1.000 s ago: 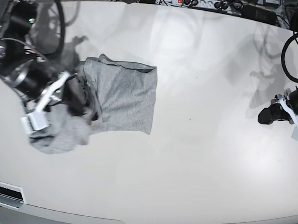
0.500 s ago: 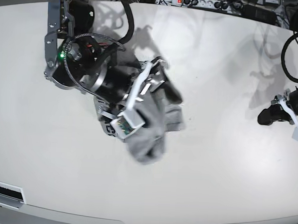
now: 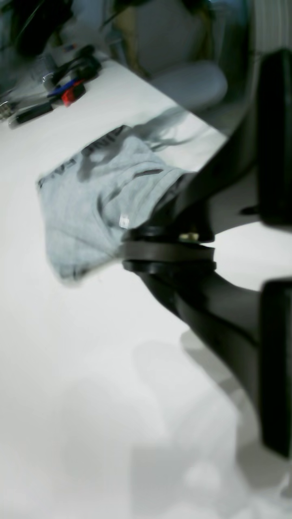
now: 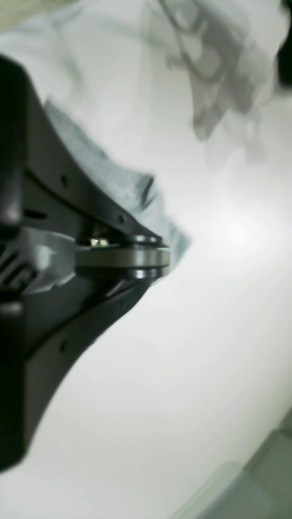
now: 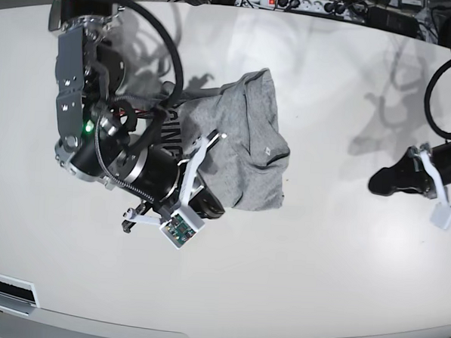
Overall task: Layout the t-shirt on the table in an organized manner, then fold the t-shirt properly
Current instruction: 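Press and square the folded bundle with both grippers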
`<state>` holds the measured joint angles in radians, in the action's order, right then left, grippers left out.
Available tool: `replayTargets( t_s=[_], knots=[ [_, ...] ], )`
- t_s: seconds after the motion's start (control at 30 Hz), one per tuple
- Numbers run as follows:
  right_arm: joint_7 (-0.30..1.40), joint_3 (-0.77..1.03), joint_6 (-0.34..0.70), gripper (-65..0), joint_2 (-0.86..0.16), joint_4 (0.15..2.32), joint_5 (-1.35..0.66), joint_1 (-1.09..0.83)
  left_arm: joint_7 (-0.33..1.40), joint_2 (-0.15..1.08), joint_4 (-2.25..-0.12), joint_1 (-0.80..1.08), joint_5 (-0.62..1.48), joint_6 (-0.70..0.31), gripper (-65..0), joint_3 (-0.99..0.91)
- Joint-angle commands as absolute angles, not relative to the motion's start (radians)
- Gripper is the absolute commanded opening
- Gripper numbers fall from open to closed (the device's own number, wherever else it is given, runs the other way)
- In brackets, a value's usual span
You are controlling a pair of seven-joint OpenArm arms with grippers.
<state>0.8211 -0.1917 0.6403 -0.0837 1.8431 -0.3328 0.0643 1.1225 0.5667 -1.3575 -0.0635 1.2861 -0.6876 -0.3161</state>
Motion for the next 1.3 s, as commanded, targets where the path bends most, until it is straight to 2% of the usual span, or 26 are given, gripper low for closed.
replayTargets(
  t_s=[0.0,0.1,0.27,0.43,0.53,0.63,0.83,0.93,1.1,1.27],
  knots=[
    [0.790,-0.189,0.630,-65.0,-0.088,1.810,-0.339,0.106,1.111,0.574,-1.411,-0.074,1.304,-0.698,-65.0,-0.287],
    [0.789,-0.189,0.624,-65.0,-0.089,1.629,-0.335,0.194,1.086,0.564,-1.530,-0.066,1.210,-0.698,-65.0,-0.163],
    [0.815,-0.190,0.617,-65.0,-0.095,1.391,-0.331,0.344,0.901,0.562,-1.665,-0.056,0.969,-0.698,-65.0,0.064],
    [0.823,-0.204,0.615,-65.0,-0.097,1.160,-0.314,0.455,0.797,0.562,-1.675,-0.056,0.786,-0.698,-65.0,0.320],
    [0.823,-0.239,0.571,-65.0,-0.100,1.031,-0.266,0.509,0.761,0.542,-1.675,-0.055,0.699,-0.693,-65.0,0.437],
    [0.821,-0.286,0.572,-65.0,-0.103,0.942,-0.254,0.547,0.750,0.493,-1.673,-0.054,0.626,-0.640,-65.0,0.503],
    [0.829,-0.393,0.573,-65.0,-0.106,0.919,-0.253,0.551,0.659,0.379,-1.565,-0.042,0.429,-0.590,-65.0,0.546],
    [0.871,-0.429,0.609,-65.0,-0.123,0.919,-0.253,0.552,0.627,0.343,-1.465,-0.067,0.316,-0.566,-65.0,0.546],
    [0.938,-0.434,0.636,-65.0,-0.168,0.932,-0.388,0.542,0.629,0.385,-1.420,-0.147,0.251,-0.562,-65.0,0.546],
    [1.002,-0.434,0.628,-65.0,-0.242,1.038,-0.502,0.450,0.623,0.425,-1.412,-0.242,0.247,-0.492,-65.0,0.546]
  ],
)
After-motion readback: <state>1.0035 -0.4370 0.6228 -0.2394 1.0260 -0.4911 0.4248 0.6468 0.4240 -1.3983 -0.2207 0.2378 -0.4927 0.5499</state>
